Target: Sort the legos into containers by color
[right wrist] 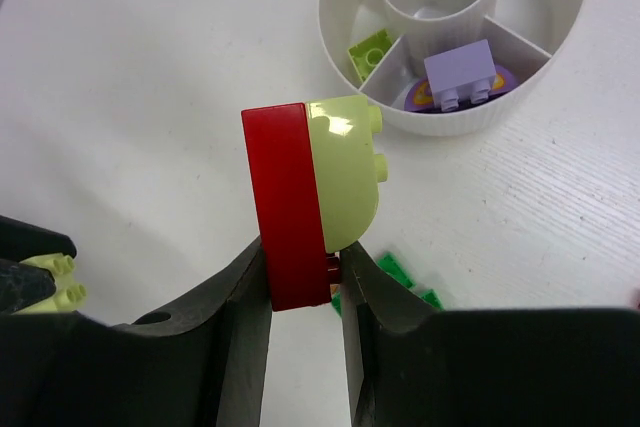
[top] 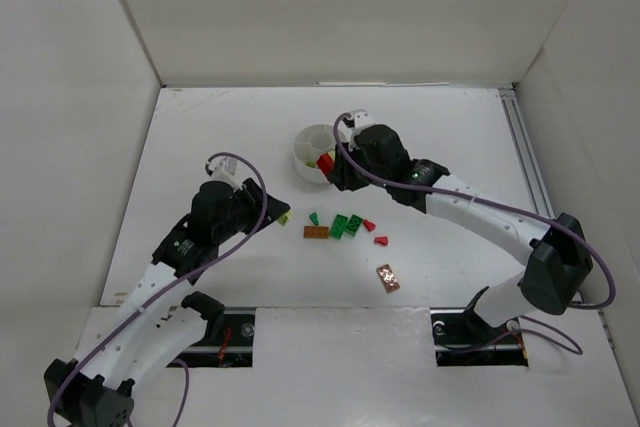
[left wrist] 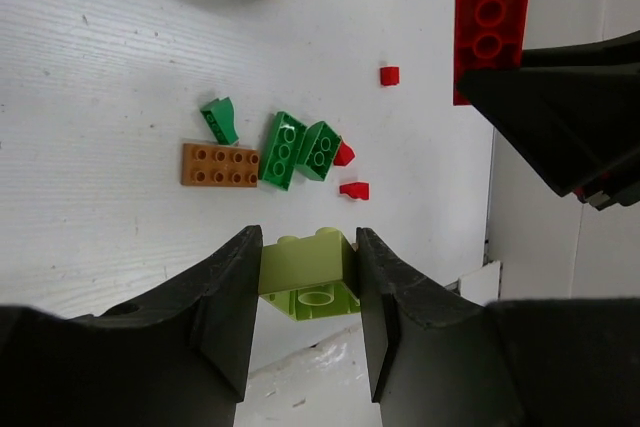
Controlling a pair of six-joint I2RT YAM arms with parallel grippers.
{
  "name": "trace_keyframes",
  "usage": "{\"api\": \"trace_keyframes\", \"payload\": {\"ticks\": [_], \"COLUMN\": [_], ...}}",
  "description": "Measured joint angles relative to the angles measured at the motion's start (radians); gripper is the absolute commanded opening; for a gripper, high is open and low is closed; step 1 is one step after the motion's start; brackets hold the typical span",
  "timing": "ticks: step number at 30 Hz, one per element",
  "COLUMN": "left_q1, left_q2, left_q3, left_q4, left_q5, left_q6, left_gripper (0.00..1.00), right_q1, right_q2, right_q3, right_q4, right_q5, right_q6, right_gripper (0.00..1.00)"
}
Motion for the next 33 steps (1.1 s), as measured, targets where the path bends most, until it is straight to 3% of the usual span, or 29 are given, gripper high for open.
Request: {"api": "trace_keyframes", "payload": {"ticks": [7,17,23,33], "left_q1": [0.0,0.045,0.056,0.064], "left_q2": [0.021,0.581,0.77,0.928], "left_q3": [0.017,0.395,0.537,0.596], "left_q4": [-0.021,0.059,0.085,0.119], "left_q5": [-0.057,-0.121,-0.111,-0.078], "left_q6": [0.005,0.163,0.232,0.263], "left_gripper": [0.0,0.0,0.0,0.0], "right_q1": [0.003,-0.047,-0.154,-0.204], "right_q2": [-0.04,-0.269,-0.34,-0.347], "right_q3": [-0.051,-0.178,-0.219,-0.238], "right_q4": [0.006,-0.035,-0.043,-0.04], "right_q5": [0.019,0.092,0.045,-0.113], "right_q6": [-0.034,-0.179,-0.268,-0.376], "right_gripper": [0.0,0.0,0.0,0.0]}}
